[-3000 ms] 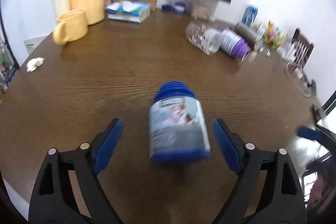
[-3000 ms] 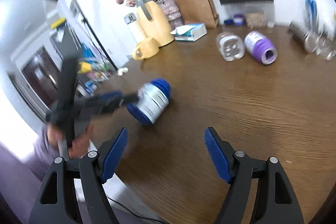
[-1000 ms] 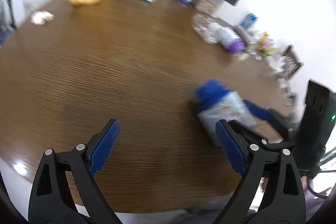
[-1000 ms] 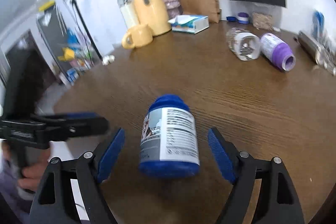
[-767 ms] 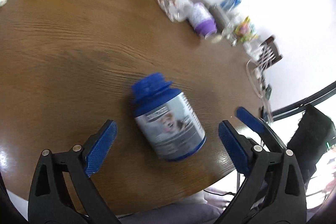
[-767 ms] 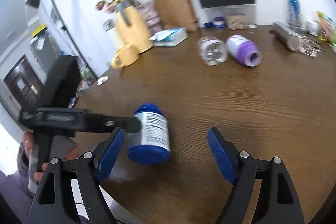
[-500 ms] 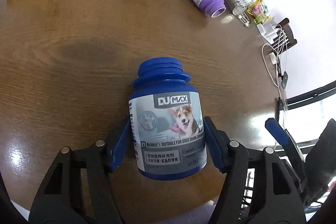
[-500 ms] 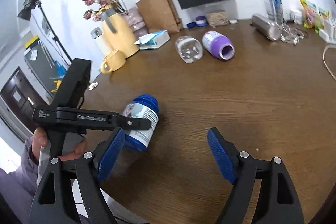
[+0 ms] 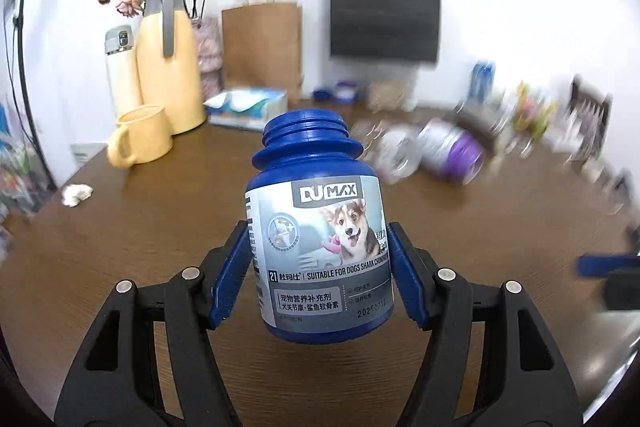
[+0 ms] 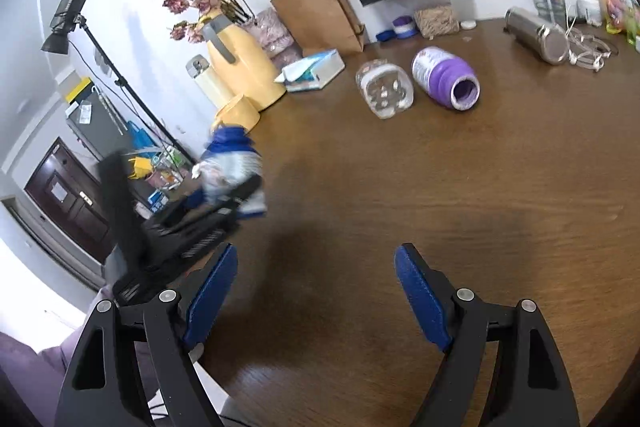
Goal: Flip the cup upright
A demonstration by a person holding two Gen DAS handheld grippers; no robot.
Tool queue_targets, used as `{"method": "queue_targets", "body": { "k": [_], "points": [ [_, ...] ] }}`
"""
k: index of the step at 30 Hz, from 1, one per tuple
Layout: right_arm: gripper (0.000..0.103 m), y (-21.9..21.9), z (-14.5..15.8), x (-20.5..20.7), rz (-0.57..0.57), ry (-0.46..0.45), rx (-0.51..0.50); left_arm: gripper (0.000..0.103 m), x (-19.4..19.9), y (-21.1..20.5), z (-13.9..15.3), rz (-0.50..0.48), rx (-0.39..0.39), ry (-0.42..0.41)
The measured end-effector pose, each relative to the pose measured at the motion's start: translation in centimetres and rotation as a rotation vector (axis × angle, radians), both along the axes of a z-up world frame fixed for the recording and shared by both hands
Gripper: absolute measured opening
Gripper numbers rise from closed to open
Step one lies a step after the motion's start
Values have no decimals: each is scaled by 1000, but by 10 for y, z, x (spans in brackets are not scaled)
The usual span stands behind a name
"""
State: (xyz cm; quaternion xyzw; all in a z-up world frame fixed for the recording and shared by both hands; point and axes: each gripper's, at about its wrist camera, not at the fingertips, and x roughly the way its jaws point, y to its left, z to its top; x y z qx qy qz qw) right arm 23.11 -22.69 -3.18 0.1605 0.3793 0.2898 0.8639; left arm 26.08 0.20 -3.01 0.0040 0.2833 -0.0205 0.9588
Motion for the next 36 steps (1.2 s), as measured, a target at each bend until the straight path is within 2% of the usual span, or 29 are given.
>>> {"method": "queue_targets", "body": {
  "k": [2, 3, 6, 9, 10, 11, 12, 14, 16, 19, 21, 22, 23, 24, 25, 26, 31, 34, 35, 36],
  "points": [
    [85, 0, -7, -1, -4, 18, -4, 60, 13, 7, -19, -5, -35, 146],
    [85, -1, -9, -1, -8, 24, -2, 60, 14, 13, -24, -10, -81, 184],
    [85, -2, -12, -1, -16, 34, 4, 60, 10, 20, -30, 1, -129, 214],
    [85, -1, -13, -1, -12, 36, 1, 60, -1, 17, -29, -7, -99, 220],
    [85, 0, -12, -1, -9, 35, 0, 61, 0, 18, -31, -24, -121, 275],
    [85, 2, -11, -2, -3, 33, -2, 67, 8, 13, -33, -54, -153, 349],
    [85, 2, -10, -2, 0, 31, -3, 73, 12, 12, -30, -79, -172, 388],
    [85, 3, -9, -4, 7, 26, -2, 97, 13, 15, -13, -128, -159, 405],
    [85, 3, -8, -4, 6, 25, 0, 99, 26, 18, 5, -199, -171, 461],
    [85, 2, -10, -4, -6, 30, 12, 100, 70, 16, 21, -282, -191, 653],
    [85, 0, -11, -8, -12, 32, 24, 99, 100, 9, 14, -282, -155, 776],
    [85, -1, -12, -10, -14, 32, 25, 93, 112, 5, 5, -268, -114, 831],
    [85, -4, -12, -12, -22, 30, 21, 72, 119, 2, -7, -258, -81, 884],
    [85, -6, -12, -13, -27, 30, 19, 62, 122, 0, -15, -251, -53, 912],
    [85, -11, -14, -14, -36, 32, 22, 59, 121, -7, -13, -273, -17, 865],
    [85, -15, -15, -15, -43, 36, 25, 58, 119, -13, -16, -292, -1, 858],
    [85, -21, -25, -11, -58, 67, 40, 58, 110, -19, -37, -276, 3, 792],
    [85, -11, -26, -12, -35, 64, 18, 58, 108, -8, -26, -205, 21, 594],
    [85, -8, -26, -12, -31, 60, 9, 58, 103, -1, -20, -163, 37, 477],
    [85, -6, -26, -13, -28, 56, 1, 58, 97, 4, -18, -127, 46, 398]
  ]
}}
